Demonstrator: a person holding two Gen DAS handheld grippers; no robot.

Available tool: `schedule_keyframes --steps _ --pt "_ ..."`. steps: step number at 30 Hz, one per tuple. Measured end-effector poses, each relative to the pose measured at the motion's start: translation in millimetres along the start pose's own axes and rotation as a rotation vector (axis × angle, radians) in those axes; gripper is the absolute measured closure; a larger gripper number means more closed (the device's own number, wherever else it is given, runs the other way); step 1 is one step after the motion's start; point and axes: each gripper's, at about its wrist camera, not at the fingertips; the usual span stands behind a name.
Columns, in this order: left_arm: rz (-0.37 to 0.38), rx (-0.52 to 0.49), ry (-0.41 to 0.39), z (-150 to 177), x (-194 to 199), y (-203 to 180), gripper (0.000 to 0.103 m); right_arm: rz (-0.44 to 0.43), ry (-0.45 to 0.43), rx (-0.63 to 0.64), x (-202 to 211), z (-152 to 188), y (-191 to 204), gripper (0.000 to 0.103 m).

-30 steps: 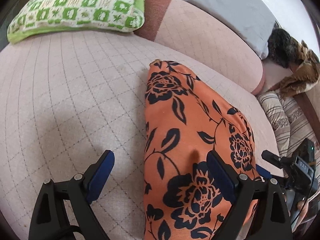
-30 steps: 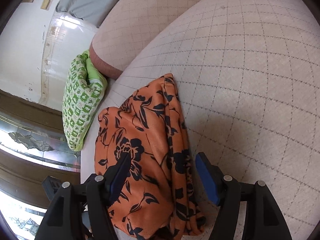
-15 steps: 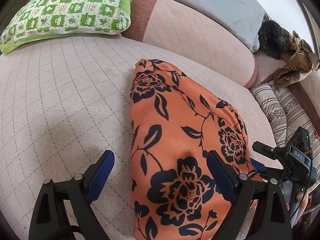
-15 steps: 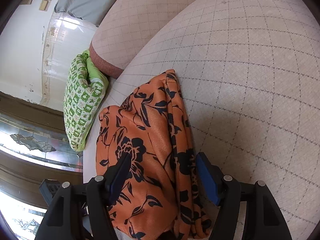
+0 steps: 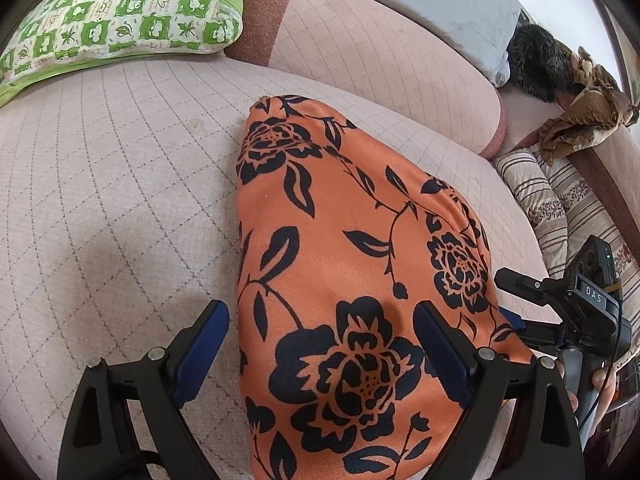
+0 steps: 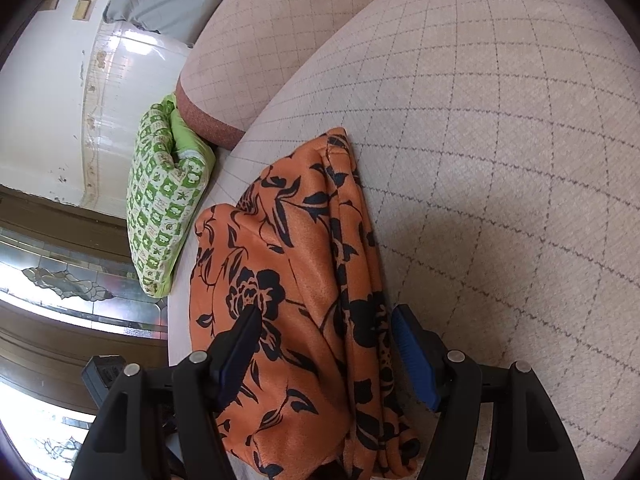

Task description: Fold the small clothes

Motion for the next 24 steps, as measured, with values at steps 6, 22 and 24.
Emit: schedule_keyframes --steps 6,22,24 --pt "0.009 0.005 0.021 1.5 -5.6 1.7 0.009 -0.013 0.035 -0.018 -9.5 2.2 -3.7 0.032" --pt "0.024 0.025 0.07 7.5 -26.3 8.3 0.009 -0.068 0.023 -0.042 -22.3 5.1 0.8 0.029" --pt "0.025 0.018 0.064 8.0 -25.8 9.0 0.009 -0.066 0.018 -0.033 -24.8 6.3 4.5 0.029"
Point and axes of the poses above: each gripper's, at about its wrist camera, not at the fingertips, and x roughly against the way its jaws point, y to its left, z to its underside, and after that the axes turned 1 degree about z, right-handed
